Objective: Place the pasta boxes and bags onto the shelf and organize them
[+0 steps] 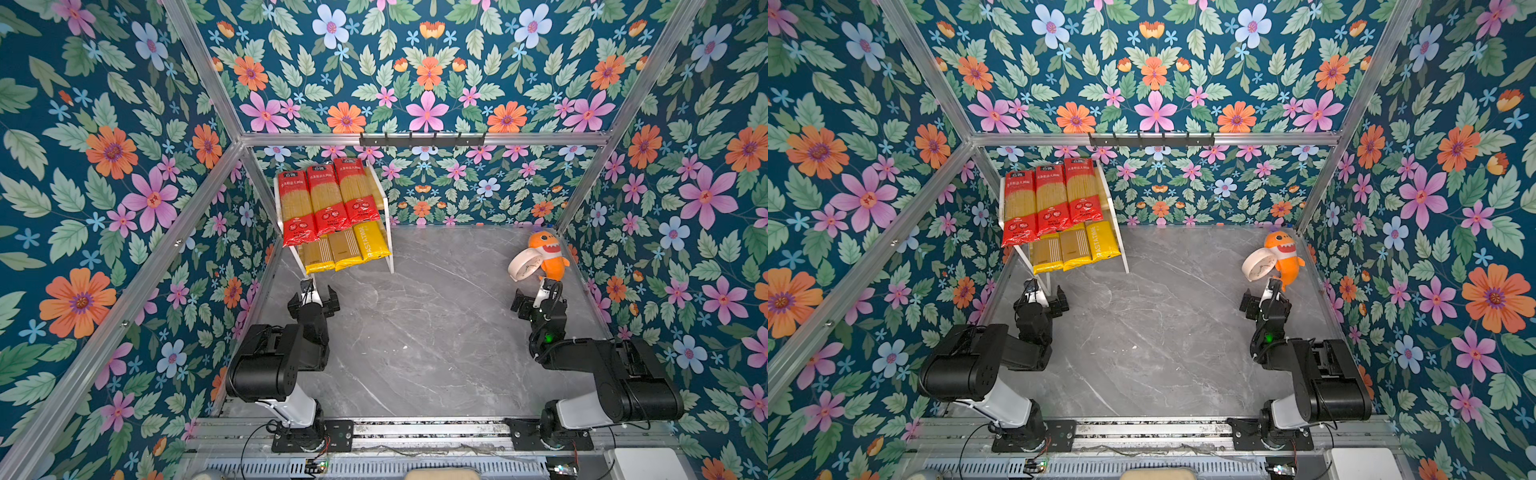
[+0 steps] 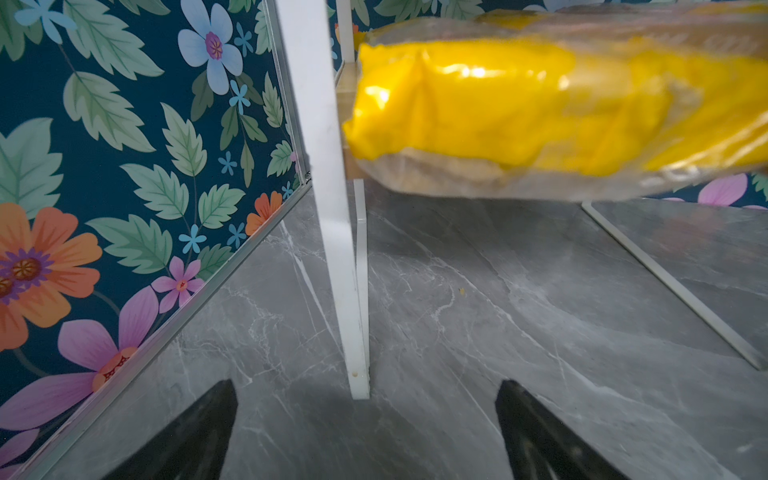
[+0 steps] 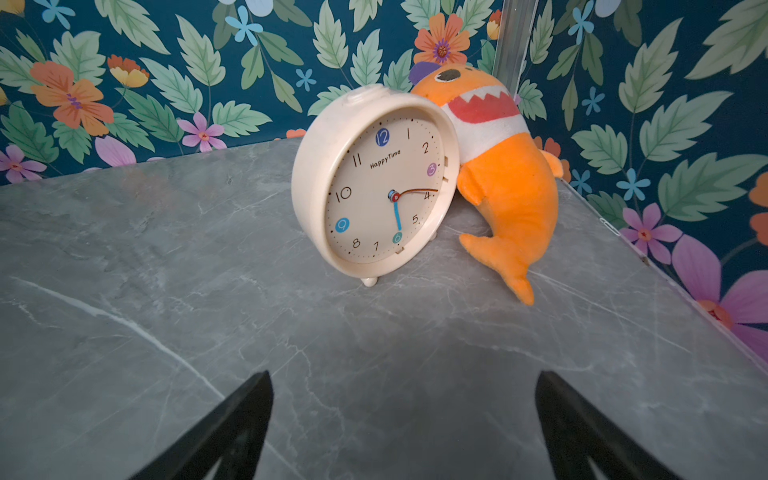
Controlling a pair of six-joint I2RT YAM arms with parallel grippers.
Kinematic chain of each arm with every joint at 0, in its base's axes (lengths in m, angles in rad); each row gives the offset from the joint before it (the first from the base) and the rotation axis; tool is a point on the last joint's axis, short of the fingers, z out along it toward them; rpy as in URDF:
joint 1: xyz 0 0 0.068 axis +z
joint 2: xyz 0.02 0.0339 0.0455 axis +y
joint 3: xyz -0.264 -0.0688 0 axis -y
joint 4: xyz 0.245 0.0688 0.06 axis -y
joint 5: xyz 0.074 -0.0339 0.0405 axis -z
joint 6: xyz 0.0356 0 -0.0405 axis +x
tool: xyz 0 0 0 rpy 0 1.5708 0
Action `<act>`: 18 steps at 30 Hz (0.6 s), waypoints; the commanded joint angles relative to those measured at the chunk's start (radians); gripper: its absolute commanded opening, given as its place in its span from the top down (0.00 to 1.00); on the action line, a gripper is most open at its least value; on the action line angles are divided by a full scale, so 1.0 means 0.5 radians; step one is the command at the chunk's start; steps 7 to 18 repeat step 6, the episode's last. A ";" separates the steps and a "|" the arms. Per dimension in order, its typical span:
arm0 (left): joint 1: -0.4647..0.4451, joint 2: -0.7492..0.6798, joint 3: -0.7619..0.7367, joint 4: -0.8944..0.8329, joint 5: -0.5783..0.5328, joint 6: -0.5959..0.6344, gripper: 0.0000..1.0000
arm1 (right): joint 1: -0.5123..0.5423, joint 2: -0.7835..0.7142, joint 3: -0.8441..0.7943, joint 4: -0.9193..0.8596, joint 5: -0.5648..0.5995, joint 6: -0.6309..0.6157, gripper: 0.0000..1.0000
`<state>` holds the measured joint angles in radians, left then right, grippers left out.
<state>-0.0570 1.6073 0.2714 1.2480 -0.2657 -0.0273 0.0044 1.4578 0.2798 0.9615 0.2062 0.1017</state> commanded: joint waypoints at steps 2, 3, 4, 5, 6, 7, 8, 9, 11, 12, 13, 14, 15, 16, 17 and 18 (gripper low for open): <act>-0.029 0.007 -0.003 0.046 -0.041 0.030 0.00 | 0.002 0.005 0.011 0.019 0.023 -0.037 0.01; -0.027 0.004 -0.006 0.047 -0.041 0.028 0.00 | 0.000 0.005 0.011 0.019 0.022 -0.037 0.01; -0.024 0.004 -0.007 0.045 -0.037 0.027 0.00 | 0.002 0.005 0.011 0.019 0.022 -0.038 0.01; -0.024 0.001 -0.006 0.042 -0.033 0.024 0.00 | 0.003 0.005 0.010 0.019 0.022 -0.037 0.01; -0.024 0.001 -0.006 0.044 -0.032 0.023 0.00 | 0.001 0.005 0.009 0.016 0.023 -0.037 0.01; -0.024 0.001 -0.006 0.044 -0.032 0.023 0.00 | 0.001 0.005 0.009 0.016 0.023 -0.037 0.01; -0.024 0.001 -0.006 0.044 -0.032 0.023 0.00 | 0.001 0.005 0.009 0.016 0.023 -0.037 0.01; -0.024 0.001 -0.006 0.044 -0.032 0.023 0.00 | 0.001 0.005 0.009 0.016 0.023 -0.037 0.01; -0.024 0.001 -0.006 0.044 -0.032 0.023 0.00 | 0.001 0.005 0.009 0.016 0.023 -0.037 0.01; -0.024 0.001 -0.006 0.044 -0.032 0.023 0.00 | 0.001 0.005 0.009 0.016 0.023 -0.037 0.01; -0.024 0.001 -0.006 0.044 -0.032 0.023 0.00 | 0.001 0.005 0.009 0.016 0.023 -0.037 0.01; -0.024 0.001 -0.006 0.044 -0.032 0.023 0.00 | 0.001 0.005 0.009 0.016 0.023 -0.037 0.01; -0.024 0.001 -0.006 0.044 -0.032 0.023 0.00 | 0.001 0.005 0.009 0.016 0.023 -0.037 0.01; -0.024 0.001 -0.006 0.044 -0.032 0.023 0.00 | 0.001 0.005 0.009 0.016 0.023 -0.037 0.01; -0.024 0.001 -0.006 0.044 -0.032 0.023 0.00 | 0.001 0.005 0.009 0.016 0.023 -0.037 0.01; -0.024 0.001 -0.006 0.044 -0.032 0.023 0.00 | 0.001 0.005 0.009 0.016 0.023 -0.037 0.01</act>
